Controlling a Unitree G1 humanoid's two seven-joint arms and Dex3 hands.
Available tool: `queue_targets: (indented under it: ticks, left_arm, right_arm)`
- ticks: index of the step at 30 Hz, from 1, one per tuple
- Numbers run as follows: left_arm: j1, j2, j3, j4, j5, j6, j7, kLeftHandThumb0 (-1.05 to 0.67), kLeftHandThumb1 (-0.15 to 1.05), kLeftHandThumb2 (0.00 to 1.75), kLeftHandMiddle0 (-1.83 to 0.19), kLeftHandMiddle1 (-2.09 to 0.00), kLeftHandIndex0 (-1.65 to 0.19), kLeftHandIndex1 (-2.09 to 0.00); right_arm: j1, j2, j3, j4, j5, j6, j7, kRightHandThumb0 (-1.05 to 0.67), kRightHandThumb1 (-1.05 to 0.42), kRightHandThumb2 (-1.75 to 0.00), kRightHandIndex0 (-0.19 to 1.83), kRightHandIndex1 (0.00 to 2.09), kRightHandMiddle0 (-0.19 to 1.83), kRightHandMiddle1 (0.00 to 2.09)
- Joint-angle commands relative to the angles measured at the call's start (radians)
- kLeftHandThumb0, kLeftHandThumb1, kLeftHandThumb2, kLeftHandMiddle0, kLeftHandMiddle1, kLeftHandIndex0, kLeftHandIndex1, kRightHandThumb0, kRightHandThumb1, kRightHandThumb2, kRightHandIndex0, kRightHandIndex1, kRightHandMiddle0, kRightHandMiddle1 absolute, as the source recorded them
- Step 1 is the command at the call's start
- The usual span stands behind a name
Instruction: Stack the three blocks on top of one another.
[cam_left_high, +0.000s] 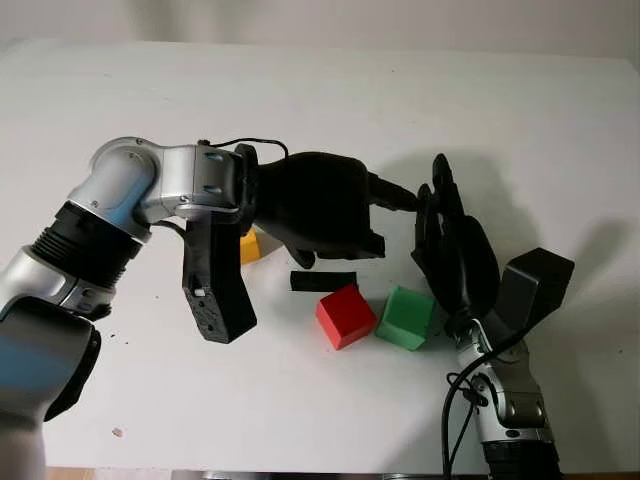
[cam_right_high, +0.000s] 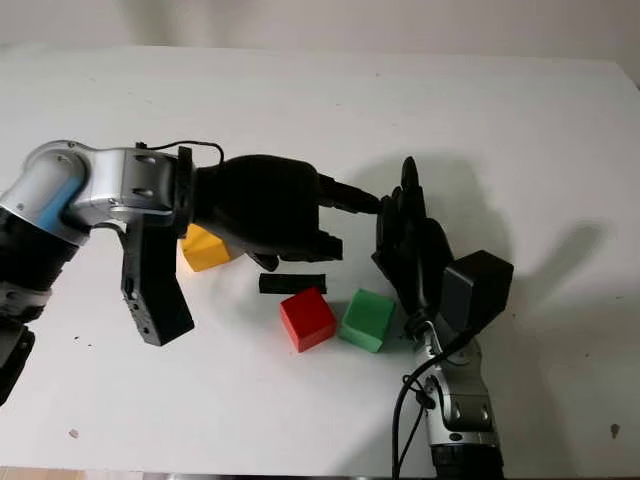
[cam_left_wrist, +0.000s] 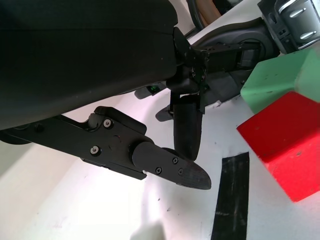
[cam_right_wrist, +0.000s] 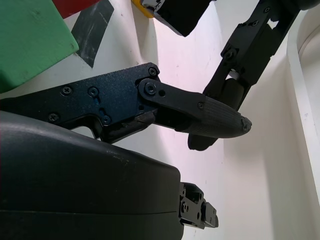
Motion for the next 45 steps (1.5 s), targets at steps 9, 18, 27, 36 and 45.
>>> queue_targets:
  ticks: [9,18,27,36,45]
  left_arm:
    - [-0.001,0.046,0.051,0.045,-0.182,0.094,-0.108,-0.61,0.90,0.05,0.00,-0.03,-0.14,-1.15]
    - [0.058,0.130,0.176,-0.046,-0.558,0.379,-0.442,-0.74,0.86,0.06,0.19,-0.03,-0.16,-0.20]
    - [0.173,0.185,0.260,-0.205,-0.671,0.477,-0.499,-0.72,0.86,0.05,0.19,-0.02,-0.15,-0.13]
    - [0.271,0.176,0.259,-0.290,-0.723,0.524,-0.544,-0.76,0.82,0.04,0.17,-0.04,-0.22,-0.13]
    - [0.387,0.118,0.213,-0.296,-0.712,0.505,-0.532,-0.83,0.82,0.05,0.19,-0.04,-0.32,-0.16]
  right_arm:
    - [0.021,-0.001,-0.005,-0.026,0.001,-0.010,-0.009,-0.75,-1.05,-0.67,-0.19,0.00,-0.19,0.00]
    - [-0.002,-0.010,-0.024,-0.004,0.011,-0.017,-0.002,-0.71,-1.05,-0.69,-0.19,0.00,-0.19,0.00]
    - [-0.031,-0.046,-0.066,0.008,0.019,-0.026,0.013,-0.69,-1.05,-0.70,-0.19,0.00,-0.19,0.00]
    - [-0.027,-0.060,-0.066,-0.012,0.019,-0.008,0.023,-0.68,-1.05,-0.71,-0.19,0.00,-0.19,0.00]
    - [-0.021,-0.070,-0.074,-0.038,0.032,0.017,0.032,-0.66,-1.05,-0.73,-0.19,0.00,-0.19,0.00]
